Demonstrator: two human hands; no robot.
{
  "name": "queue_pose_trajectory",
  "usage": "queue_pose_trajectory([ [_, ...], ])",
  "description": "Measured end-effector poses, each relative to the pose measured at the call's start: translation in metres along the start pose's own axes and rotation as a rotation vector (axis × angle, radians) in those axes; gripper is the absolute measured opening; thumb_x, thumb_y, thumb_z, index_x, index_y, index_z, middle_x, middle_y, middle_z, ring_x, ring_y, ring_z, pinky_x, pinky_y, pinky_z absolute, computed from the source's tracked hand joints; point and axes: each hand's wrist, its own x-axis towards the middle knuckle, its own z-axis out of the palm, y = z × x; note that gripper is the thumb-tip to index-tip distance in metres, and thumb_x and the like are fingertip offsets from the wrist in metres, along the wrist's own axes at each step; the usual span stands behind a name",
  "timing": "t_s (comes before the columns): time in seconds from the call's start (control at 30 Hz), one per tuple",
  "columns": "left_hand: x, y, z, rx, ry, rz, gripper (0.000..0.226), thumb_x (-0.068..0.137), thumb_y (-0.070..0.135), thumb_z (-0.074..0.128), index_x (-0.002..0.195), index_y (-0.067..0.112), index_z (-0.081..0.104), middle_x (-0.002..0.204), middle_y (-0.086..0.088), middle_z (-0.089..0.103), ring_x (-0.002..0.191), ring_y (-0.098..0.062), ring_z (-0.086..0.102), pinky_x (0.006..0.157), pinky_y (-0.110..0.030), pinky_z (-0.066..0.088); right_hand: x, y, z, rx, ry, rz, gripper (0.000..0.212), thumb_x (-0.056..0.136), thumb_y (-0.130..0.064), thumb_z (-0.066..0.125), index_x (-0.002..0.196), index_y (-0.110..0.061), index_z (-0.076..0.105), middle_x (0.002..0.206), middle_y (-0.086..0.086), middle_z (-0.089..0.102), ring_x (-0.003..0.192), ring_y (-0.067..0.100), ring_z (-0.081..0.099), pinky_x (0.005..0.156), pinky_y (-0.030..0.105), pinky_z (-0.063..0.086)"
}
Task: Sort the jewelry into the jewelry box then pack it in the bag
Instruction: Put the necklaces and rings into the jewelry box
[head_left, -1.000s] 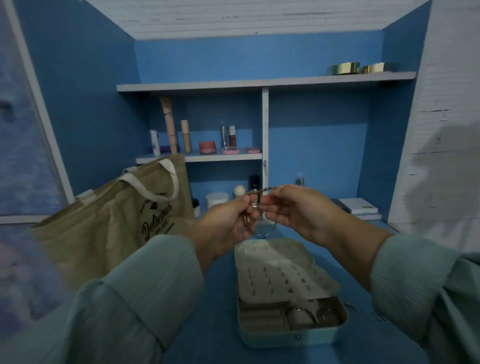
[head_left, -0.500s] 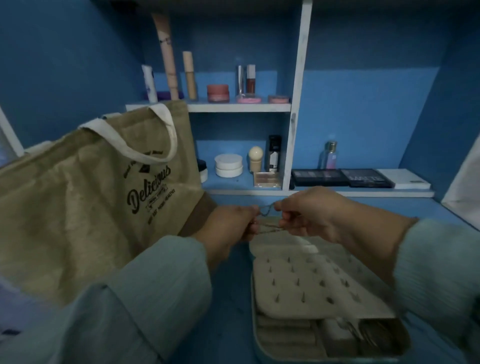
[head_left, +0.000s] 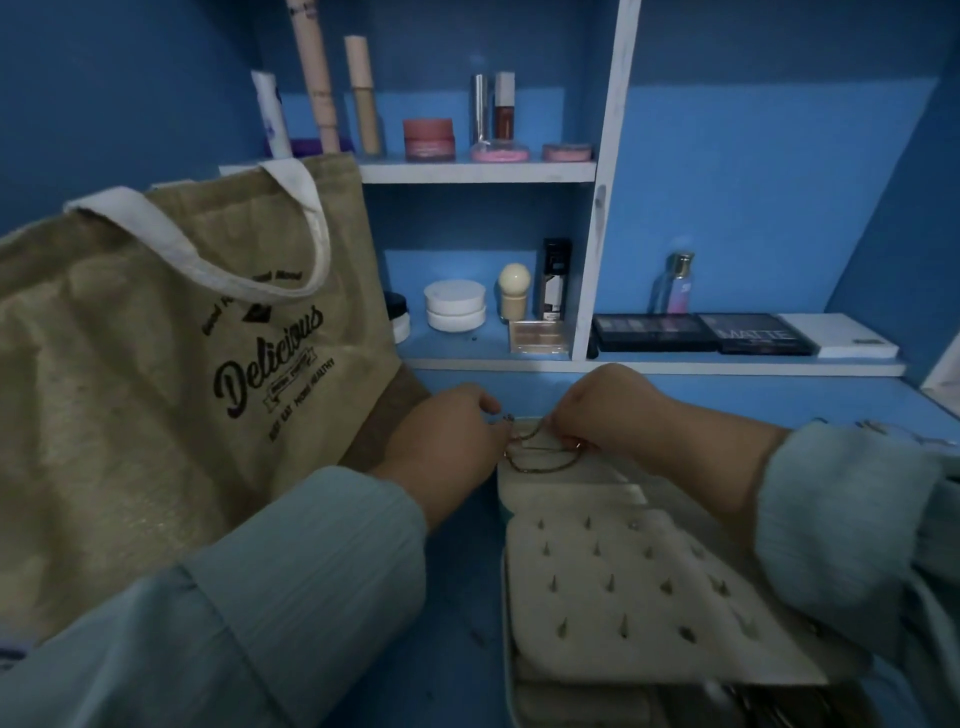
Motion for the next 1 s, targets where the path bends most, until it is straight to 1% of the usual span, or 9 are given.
queue_pose_trajectory([
  [0.07, 0.000, -0.003, 0.001, 0.014, 0.019, 0.063, 0.008, 0.092, 0.026, 0.053, 0.099, 0.025, 0.049, 0.072, 0.008, 0.051, 0.063, -0.005, 0.047, 0.052, -0.018, 0.034, 0.003, 0.001, -0.001, -0.090, -0.002, -0.042, 0.019, 0.084, -0.019, 0.060, 0.092, -0.005, 0.069, 0.073, 0.001, 0.060, 0.061, 0.009, 0.051, 0.054, 0.015, 0.042],
  [0.13, 0.000, -0.003, 0.001, 0.047, -0.005, 0.136, 0.008, 0.092, 0.017, 0.050, 0.094, 0.023, 0.054, 0.068, 0.010, 0.049, 0.060, -0.002, 0.044, 0.048, -0.013, 0.032, 0.006, 0.002, 0.000, -0.115, -0.007, -0.093, 0.018, 0.084, -0.017, 0.058, 0.094, -0.006, 0.069, 0.077, 0.002, 0.061, 0.069, 0.013, 0.054, 0.061, 0.020, 0.044],
  [0.2, 0.002, -0.003, -0.001, 0.109, -0.051, 0.174, 0.019, 0.092, 0.013, 0.048, 0.097, 0.019, 0.064, 0.084, 0.007, 0.059, 0.077, -0.006, 0.053, 0.063, -0.012, 0.038, 0.007, 0.000, 0.000, -0.116, 0.007, -0.137, 0.016, 0.083, -0.014, 0.059, 0.092, -0.009, 0.071, 0.073, -0.002, 0.060, 0.070, 0.011, 0.054, 0.064, 0.021, 0.045],
  [0.27, 0.004, -0.002, -0.001, 0.175, -0.081, 0.176, 0.024, 0.092, 0.013, 0.046, 0.101, 0.019, 0.068, 0.107, 0.001, 0.063, 0.097, -0.014, 0.056, 0.083, -0.021, 0.042, 0.008, 0.002, 0.001, -0.102, 0.038, -0.174, 0.010, 0.082, -0.014, 0.062, 0.086, -0.013, 0.071, 0.071, -0.009, 0.058, 0.066, 0.005, 0.052, 0.059, 0.012, 0.043],
  [0.33, 0.004, -0.002, -0.001, 0.226, -0.106, 0.165, 0.026, 0.093, 0.015, 0.044, 0.105, 0.019, 0.067, 0.113, -0.003, 0.063, 0.103, -0.016, 0.055, 0.089, -0.027, 0.043, 0.009, 0.003, 0.002, -0.065, 0.084, -0.198, 0.005, 0.080, -0.018, 0.067, 0.078, -0.021, 0.066, 0.069, -0.015, 0.053, 0.060, 0.002, 0.049, 0.048, 0.004, 0.037],
  [0.4, 0.005, -0.001, -0.001, 0.266, -0.109, 0.154, 0.027, 0.093, 0.018, 0.044, 0.109, 0.019, 0.066, 0.116, -0.003, 0.063, 0.105, -0.017, 0.055, 0.092, -0.029, 0.043, 0.009, 0.004, 0.004, -0.082, 0.101, -0.238, 0.014, 0.079, -0.018, 0.068, 0.071, -0.027, 0.062, 0.068, -0.017, 0.051, 0.059, 0.000, 0.048, 0.047, 0.004, 0.036],
  [0.63, 0.011, 0.006, 0.001, 0.343, -0.144, 0.111, 0.029, 0.095, 0.021, 0.045, 0.115, 0.014, 0.064, 0.118, -0.003, 0.062, 0.107, -0.016, 0.056, 0.080, -0.018, 0.039, 0.011, 0.000, 0.006, -0.272, 0.105, -0.305, 0.011, 0.082, -0.015, 0.063, 0.077, -0.025, 0.065, 0.072, -0.017, 0.050, 0.075, 0.004, 0.050, 0.072, 0.018, 0.041],
  [0.83, 0.017, 0.008, 0.002, 0.315, -0.202, 0.041, 0.027, 0.093, 0.025, 0.051, 0.109, 0.009, 0.067, 0.110, -0.006, 0.064, 0.100, -0.018, 0.059, 0.080, -0.023, 0.044, 0.015, -0.007, 0.010, -0.344, 0.054, -0.214, 0.011, 0.083, -0.019, 0.064, 0.088, -0.014, 0.073, 0.099, 0.000, 0.067, 0.095, 0.015, 0.061, 0.088, 0.030, 0.050],
  [1.0, 0.020, 0.009, 0.002, 0.316, -0.247, 0.010, 0.026, 0.093, 0.020, 0.051, 0.111, 0.008, 0.065, 0.114, -0.007, 0.063, 0.103, -0.019, 0.058, 0.085, -0.025, 0.045, 0.013, -0.007, 0.003, -0.363, -0.065, -0.188, 0.021, 0.085, -0.020, 0.060, 0.102, -0.013, 0.069, 0.105, 0.006, 0.067, 0.085, 0.014, 0.055, 0.078, 0.025, 0.047],
])
